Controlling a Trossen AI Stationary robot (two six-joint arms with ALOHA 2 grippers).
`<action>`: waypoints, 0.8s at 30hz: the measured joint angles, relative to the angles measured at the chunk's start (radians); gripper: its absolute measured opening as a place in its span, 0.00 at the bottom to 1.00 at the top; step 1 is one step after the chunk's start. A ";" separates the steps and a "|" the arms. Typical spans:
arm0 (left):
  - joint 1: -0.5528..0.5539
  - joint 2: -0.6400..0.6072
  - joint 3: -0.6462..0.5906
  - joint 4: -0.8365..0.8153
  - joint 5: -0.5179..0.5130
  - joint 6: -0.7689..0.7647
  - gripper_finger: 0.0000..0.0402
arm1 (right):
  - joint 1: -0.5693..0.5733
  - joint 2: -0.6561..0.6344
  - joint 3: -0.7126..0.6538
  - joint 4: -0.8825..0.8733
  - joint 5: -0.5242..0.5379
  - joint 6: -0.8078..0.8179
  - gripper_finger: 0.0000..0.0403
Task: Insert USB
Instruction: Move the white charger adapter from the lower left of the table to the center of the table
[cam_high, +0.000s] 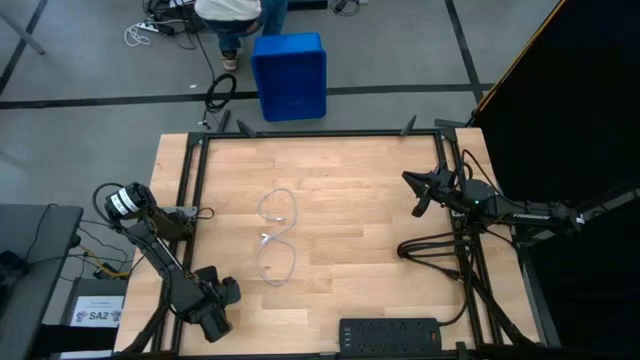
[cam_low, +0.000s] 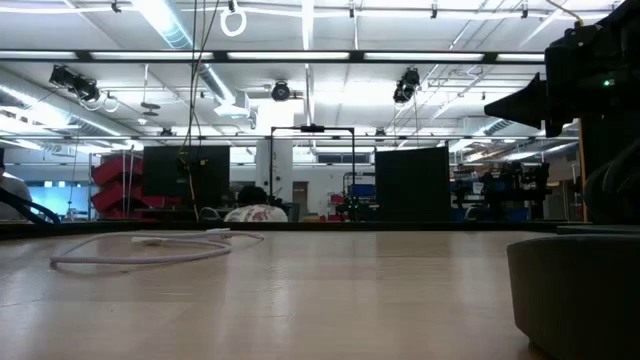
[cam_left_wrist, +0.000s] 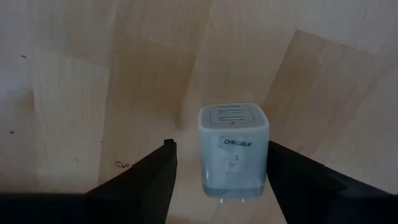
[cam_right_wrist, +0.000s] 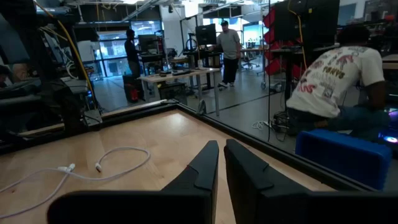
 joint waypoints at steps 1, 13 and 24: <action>-0.001 0.000 -0.003 0.005 0.001 0.015 0.52 | 0.000 0.000 0.000 0.000 0.000 0.000 0.02; 0.092 -0.032 0.017 -0.175 -0.046 0.219 0.30 | 0.000 0.000 0.000 0.000 0.000 0.000 0.00; 0.390 -0.056 0.257 -0.201 -0.336 0.728 0.30 | 0.000 0.000 0.000 -0.001 0.001 0.000 0.02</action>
